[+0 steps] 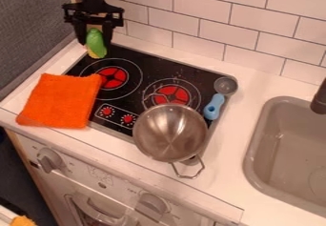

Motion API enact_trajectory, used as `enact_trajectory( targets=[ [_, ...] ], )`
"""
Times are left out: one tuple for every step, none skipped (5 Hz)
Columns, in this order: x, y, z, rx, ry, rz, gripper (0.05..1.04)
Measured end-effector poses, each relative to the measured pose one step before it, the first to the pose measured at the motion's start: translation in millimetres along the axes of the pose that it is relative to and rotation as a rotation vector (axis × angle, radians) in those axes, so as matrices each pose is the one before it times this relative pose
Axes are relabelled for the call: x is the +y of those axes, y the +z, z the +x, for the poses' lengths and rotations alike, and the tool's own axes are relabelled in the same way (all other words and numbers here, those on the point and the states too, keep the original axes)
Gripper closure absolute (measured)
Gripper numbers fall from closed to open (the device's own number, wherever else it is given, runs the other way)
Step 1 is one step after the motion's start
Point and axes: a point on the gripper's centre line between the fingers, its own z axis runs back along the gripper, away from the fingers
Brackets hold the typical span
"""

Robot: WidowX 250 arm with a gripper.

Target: Move green bottle to the top of right side of the burner

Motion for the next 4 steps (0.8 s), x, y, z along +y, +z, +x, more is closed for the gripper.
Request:
enact_trajectory(
  targets=[
    [-14.94, 13.19, -3.50, -0.0215, -0.0364, 0.0190, 0.416],
    [-18.74, 40.15, 3.46, -0.0965, -0.0363, 0.0120, 0.417],
    [-47.55, 12.92, -0.44, -0.0362, -0.0938, -0.0211, 0.417],
    [-34.82, 0.69, -0.42, -0.0143, -0.0456, -0.0413, 0.417]
  ],
)
